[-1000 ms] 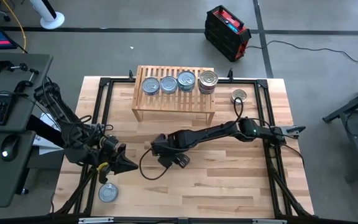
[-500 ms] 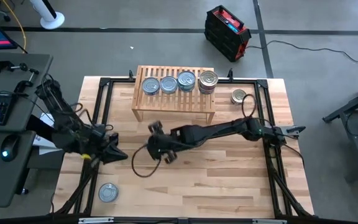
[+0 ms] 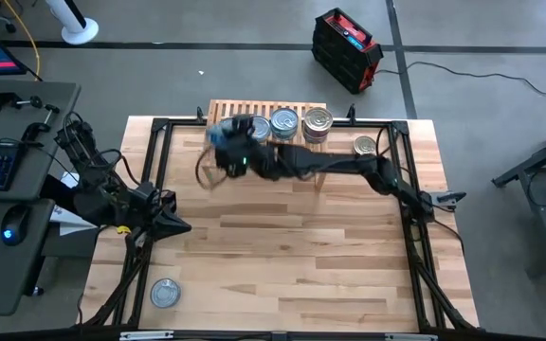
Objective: Stack canned seafood by type on shelf
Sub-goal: Stack the blue tuna can on top of the other blue tuna can on the shelf
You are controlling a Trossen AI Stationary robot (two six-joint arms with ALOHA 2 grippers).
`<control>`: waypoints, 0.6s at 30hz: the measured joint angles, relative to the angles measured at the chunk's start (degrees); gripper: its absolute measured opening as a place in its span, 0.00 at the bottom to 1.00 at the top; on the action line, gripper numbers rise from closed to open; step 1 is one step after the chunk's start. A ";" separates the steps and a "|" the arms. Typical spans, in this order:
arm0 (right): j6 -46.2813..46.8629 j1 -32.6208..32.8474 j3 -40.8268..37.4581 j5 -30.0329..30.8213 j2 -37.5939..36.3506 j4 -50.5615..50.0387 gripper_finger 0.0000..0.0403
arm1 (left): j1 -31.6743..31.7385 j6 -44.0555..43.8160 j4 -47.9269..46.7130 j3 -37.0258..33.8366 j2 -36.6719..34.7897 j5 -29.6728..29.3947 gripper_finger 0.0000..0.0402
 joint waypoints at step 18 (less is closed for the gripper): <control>0.21 -6.69 -0.10 -7.41 3.38 -0.55 0.34 | 0.02 -0.03 -1.24 0.00 0.00 -2.90 0.00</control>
